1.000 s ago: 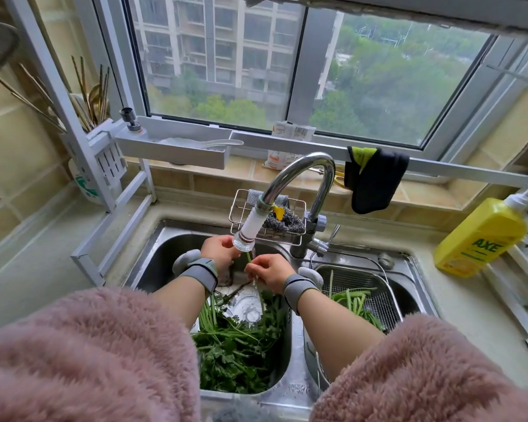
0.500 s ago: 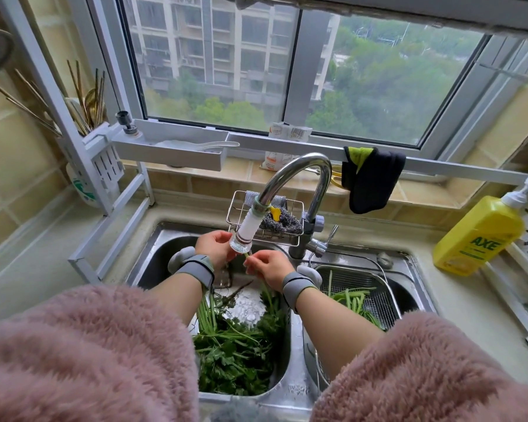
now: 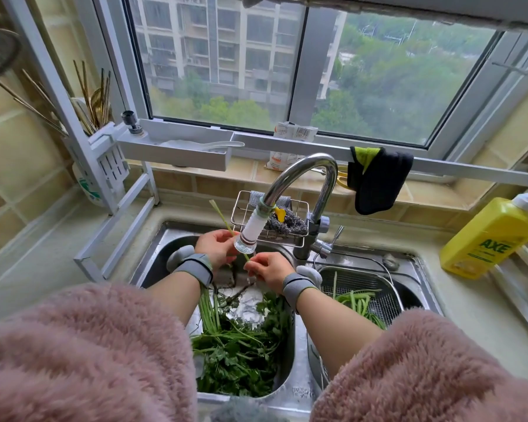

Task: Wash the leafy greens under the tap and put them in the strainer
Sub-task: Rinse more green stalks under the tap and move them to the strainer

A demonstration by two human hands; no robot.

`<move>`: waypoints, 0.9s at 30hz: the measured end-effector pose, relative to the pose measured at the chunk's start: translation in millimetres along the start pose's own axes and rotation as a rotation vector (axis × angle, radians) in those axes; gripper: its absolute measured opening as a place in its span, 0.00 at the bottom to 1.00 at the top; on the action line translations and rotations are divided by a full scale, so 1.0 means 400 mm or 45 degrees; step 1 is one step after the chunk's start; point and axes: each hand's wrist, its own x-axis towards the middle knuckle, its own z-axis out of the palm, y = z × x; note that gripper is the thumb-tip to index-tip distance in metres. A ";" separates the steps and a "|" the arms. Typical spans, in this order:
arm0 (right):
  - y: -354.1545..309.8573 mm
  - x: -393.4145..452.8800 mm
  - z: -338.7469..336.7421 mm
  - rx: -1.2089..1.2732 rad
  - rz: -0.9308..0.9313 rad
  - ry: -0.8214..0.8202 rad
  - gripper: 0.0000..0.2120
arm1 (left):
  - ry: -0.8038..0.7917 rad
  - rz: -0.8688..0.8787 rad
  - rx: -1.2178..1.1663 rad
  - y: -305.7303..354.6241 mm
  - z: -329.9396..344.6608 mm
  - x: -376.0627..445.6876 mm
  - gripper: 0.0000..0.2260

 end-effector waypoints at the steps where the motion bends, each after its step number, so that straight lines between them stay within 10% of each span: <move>1: -0.004 -0.001 -0.001 0.014 -0.004 -0.004 0.10 | -0.001 -0.005 0.018 0.000 0.003 0.000 0.02; 18: 0.040 0.007 -0.008 -0.162 0.137 -0.062 0.09 | 0.299 0.147 -0.293 0.086 -0.076 0.020 0.09; 27: 0.002 0.002 0.011 0.656 0.250 -0.114 0.09 | 0.375 0.154 -0.300 0.091 -0.116 0.026 0.08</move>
